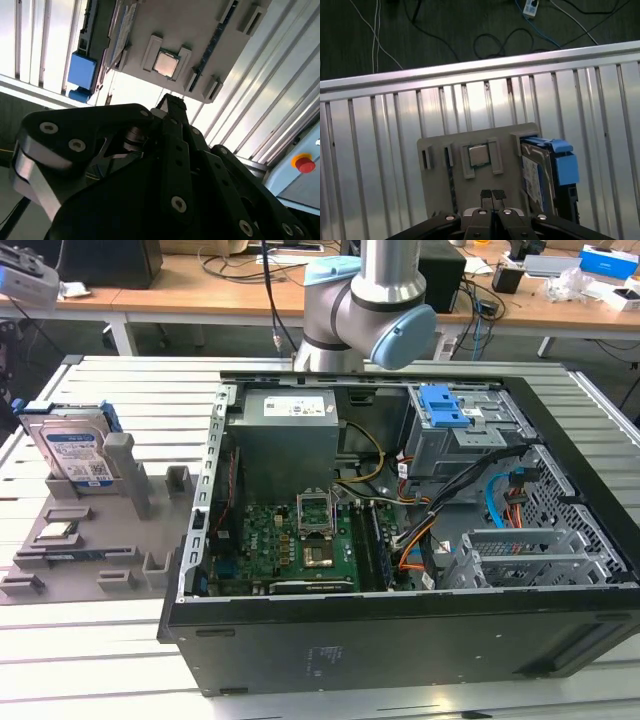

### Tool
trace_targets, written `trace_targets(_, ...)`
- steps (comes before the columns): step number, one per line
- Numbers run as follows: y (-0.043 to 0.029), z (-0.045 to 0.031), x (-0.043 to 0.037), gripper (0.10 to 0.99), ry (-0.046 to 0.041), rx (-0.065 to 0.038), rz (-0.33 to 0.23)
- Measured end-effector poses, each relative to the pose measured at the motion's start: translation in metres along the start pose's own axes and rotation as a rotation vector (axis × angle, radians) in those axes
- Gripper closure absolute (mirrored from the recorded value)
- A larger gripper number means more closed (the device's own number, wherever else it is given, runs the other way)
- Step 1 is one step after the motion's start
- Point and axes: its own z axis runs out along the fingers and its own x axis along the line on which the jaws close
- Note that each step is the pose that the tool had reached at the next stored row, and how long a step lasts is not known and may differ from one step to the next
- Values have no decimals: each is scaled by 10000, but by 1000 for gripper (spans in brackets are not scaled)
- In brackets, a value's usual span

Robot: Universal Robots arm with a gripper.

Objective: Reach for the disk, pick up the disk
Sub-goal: 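Pick up the disk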

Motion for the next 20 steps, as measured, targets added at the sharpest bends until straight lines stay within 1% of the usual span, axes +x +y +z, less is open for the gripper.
trace_targets(12,0,0,0,980,47,1,-1219)
trace_targets(20,0,0,0,973,48,0,-1245)
